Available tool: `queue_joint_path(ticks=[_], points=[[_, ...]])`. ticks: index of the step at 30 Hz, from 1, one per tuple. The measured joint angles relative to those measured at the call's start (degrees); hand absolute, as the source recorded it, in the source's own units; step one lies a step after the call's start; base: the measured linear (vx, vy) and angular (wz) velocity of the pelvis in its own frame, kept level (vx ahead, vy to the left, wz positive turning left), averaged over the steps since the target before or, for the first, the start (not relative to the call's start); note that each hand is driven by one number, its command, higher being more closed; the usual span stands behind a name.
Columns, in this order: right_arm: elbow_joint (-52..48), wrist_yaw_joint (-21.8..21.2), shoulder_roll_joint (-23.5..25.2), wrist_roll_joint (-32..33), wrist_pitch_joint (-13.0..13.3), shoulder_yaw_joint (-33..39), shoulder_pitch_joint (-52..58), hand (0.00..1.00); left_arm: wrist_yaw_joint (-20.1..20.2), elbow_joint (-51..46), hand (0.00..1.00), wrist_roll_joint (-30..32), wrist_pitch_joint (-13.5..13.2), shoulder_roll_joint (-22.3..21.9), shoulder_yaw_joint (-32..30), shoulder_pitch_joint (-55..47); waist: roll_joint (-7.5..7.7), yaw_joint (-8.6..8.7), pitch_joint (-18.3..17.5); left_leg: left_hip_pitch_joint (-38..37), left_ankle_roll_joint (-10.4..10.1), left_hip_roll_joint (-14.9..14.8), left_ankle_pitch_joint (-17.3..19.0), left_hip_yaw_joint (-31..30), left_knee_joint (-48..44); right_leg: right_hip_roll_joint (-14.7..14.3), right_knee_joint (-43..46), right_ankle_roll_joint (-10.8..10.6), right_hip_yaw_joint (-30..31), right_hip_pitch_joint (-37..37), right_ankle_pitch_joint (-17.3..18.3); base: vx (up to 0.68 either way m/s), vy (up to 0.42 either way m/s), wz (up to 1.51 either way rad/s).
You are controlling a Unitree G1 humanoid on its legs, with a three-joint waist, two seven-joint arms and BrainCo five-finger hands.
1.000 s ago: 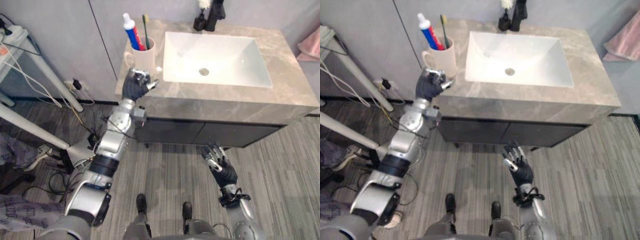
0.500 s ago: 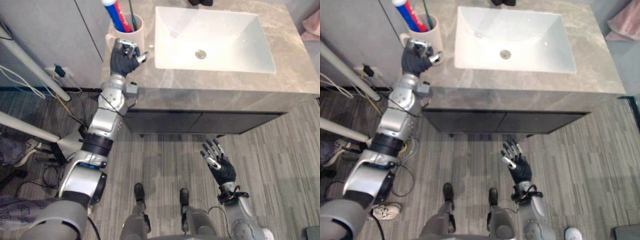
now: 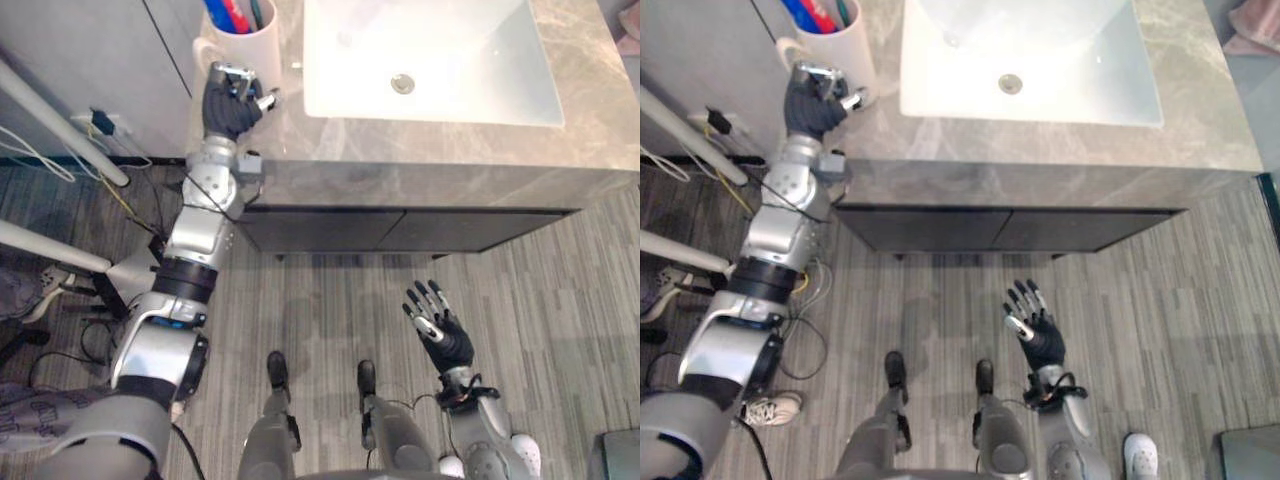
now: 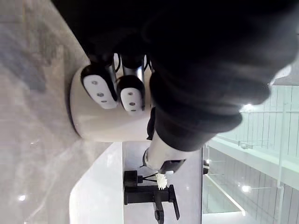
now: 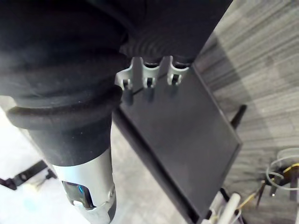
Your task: Organize washtable
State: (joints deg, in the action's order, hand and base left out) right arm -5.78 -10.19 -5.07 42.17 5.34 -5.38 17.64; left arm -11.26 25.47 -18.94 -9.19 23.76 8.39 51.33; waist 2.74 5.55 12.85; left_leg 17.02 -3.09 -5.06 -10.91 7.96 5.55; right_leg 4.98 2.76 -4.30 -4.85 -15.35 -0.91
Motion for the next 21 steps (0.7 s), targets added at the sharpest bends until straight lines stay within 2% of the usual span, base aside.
queue_joint_path(ticks=[10, 15, 21], points=[[-0.01, -0.02, 0.03, 0.00, 0.06, -0.10, 0.27, 0.00, -0.10, 2.36, 1.00, 0.02, 0.00, 0.02, -0.02, 1.09, 0.41, -0.06, 0.63, 1.05, 0.01, -0.02, -0.02, 0.00, -0.01, -0.07, -0.10, 0.01, 0.05, -1.02, -0.21, 0.00, 0.000, 0.00], [-0.11, -0.05, 0.14, 0.01, 0.42, -0.14, 0.28, 0.00, -0.16, 2.90, 1.00, 0.00, 0.00, 0.33, -0.02, 3.81, 0.96, 0.00, 2.08, 1.14, 0.02, 0.02, -0.03, 0.06, -0.02, -0.05, -0.44, 0.04, 0.11, -1.00, -0.41, 0.00, 0.000, 0.00], [-0.15, -0.08, 0.13, 0.02, 0.69, -0.20, 0.31, 0.00, -0.59, 4.54, 1.00, -0.10, 0.01, 2.84, 0.05, 6.46, 1.13, 0.09, 3.00, 1.32, 0.01, -0.09, -0.02, 0.09, -0.01, -0.19, -0.82, 0.12, 0.14, -1.02, -0.52, 0.00, 0.000, 0.00]])
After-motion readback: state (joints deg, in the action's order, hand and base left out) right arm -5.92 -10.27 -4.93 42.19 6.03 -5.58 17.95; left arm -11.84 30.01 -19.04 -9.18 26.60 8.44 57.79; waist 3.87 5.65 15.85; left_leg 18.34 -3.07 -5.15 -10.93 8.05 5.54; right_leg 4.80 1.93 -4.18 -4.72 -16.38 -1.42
